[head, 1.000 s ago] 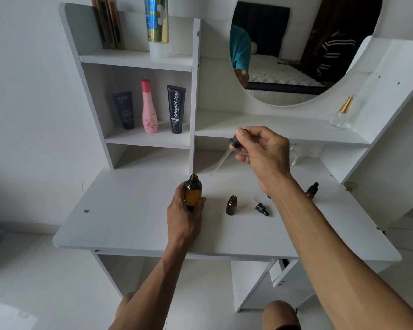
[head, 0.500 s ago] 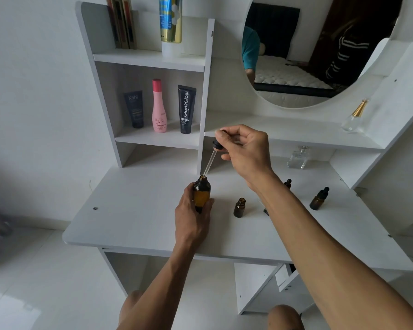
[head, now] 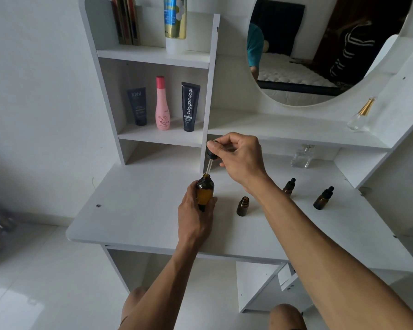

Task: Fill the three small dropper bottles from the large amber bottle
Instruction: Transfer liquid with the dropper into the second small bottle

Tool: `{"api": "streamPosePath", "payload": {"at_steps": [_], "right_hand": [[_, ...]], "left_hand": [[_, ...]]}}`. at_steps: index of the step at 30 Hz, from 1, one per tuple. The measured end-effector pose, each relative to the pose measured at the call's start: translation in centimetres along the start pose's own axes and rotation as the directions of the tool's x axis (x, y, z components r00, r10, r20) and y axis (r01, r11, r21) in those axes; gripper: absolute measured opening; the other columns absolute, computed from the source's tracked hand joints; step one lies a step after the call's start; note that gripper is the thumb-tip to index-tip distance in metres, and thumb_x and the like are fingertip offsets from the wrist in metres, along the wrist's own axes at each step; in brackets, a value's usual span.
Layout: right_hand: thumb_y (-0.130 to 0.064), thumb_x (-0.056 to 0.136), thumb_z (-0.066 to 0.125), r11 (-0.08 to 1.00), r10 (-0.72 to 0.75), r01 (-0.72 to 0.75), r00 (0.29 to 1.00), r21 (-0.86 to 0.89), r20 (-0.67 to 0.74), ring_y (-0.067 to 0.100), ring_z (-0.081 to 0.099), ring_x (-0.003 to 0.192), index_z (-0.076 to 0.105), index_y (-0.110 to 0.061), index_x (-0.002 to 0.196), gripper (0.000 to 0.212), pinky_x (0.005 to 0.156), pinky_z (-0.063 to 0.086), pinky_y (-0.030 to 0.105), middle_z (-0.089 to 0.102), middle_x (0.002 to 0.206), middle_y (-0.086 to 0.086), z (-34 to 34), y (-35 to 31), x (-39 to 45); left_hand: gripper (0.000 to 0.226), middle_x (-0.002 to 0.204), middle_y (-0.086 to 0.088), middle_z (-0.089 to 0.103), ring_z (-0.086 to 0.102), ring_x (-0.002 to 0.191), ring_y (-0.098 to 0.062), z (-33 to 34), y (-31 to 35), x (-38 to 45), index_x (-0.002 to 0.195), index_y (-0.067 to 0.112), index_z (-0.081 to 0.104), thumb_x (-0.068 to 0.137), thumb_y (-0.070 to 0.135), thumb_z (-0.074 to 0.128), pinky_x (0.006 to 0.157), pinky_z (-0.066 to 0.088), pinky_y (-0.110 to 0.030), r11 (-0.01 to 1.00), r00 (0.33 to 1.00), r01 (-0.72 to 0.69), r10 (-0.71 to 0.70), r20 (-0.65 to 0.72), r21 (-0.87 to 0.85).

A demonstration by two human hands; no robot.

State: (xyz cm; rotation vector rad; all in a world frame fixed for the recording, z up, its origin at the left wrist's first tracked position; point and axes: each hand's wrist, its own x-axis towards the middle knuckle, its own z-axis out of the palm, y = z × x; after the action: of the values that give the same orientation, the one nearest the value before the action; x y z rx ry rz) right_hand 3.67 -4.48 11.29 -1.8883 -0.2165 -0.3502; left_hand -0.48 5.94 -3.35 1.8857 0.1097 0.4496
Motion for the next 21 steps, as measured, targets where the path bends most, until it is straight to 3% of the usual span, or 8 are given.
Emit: {"api": "streamPosePath", "payload": {"at_steps": [4,8,14,21], "right_hand": [[-0.024,0.086,0.080,0.999,-0.003,0.004,1.000,-0.038,0.007,0.009,0.072,0.072,0.076,-0.010,0.085,0.015,0.067,0.060,0.027,0.075,0.075,-0.002,0.3,0.1,-0.2],[-0.025,0.086,0.080,0.998,-0.023,0.023,1.000,-0.056,0.000,-0.002,0.065,0.064,0.076,-0.010,0.085,0.015,0.065,0.060,0.025,0.072,0.072,-0.008,0.1,-0.1,-0.3],[-0.027,0.085,0.081,0.999,-0.027,0.026,0.999,-0.027,-0.025,0.005,0.070,0.072,0.076,-0.014,0.084,0.013,0.071,0.062,0.033,0.072,0.072,-0.012,-0.6,-1.2,0.0],[-0.028,0.084,0.081,0.999,-0.034,0.034,0.999,-0.006,-0.033,0.008,0.073,0.077,0.076,-0.021,0.084,0.009,0.075,0.063,0.039,0.073,0.075,-0.013,-0.9,-1.6,0.1]], "left_hand": [[0.053,0.121,0.004,0.064,0.062,0.097,-0.019,0.1,-0.2,0.0,0.135,0.030,0.047,0.089,0.034,0.072,0.084,0.052,-0.028,1.000,1.000,0.003,-0.003,-0.001,0.011],[0.054,0.121,0.004,0.064,0.063,0.096,-0.020,0.1,-0.2,0.0,0.136,0.029,0.046,0.089,0.035,0.072,0.080,0.047,-0.023,1.000,1.000,-0.001,0.001,0.001,0.020],[0.051,0.113,0.009,0.063,0.060,0.090,-0.013,0.0,-0.1,0.0,0.134,0.029,0.048,0.089,0.031,0.072,0.069,0.039,-0.004,1.000,1.000,-0.013,0.013,-0.002,0.014],[0.050,0.107,0.013,0.060,0.054,0.083,-0.005,-0.1,0.2,0.0,0.133,0.026,0.050,0.089,0.029,0.072,0.069,0.037,0.000,1.000,1.000,-0.021,0.021,-0.004,0.022]]}}
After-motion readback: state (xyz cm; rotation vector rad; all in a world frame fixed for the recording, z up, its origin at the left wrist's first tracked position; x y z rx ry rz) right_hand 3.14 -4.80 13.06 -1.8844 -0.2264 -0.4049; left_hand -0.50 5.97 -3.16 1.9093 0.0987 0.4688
